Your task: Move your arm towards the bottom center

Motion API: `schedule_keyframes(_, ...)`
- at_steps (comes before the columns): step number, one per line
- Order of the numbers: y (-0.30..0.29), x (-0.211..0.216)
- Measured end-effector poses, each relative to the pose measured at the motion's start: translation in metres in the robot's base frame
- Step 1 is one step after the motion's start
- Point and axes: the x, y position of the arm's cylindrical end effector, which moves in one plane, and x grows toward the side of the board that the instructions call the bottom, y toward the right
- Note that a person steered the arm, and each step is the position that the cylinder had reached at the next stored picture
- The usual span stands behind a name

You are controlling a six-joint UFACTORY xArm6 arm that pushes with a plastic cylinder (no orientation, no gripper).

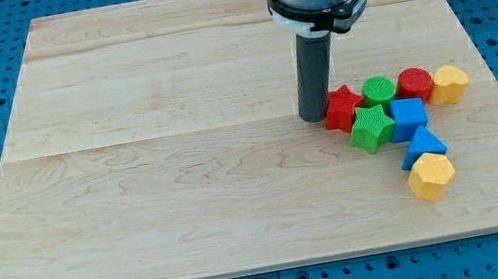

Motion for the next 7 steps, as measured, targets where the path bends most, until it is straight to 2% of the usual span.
schedule_keyframes(2,-0.005,-0.004)
schedule_keyframes(3,-0.020,0.010)
schedule_keyframes(5,-0.022,0.090)
schedule_keyframes(6,-0.020,0.114)
schedule_keyframes(7,-0.020,0.119)
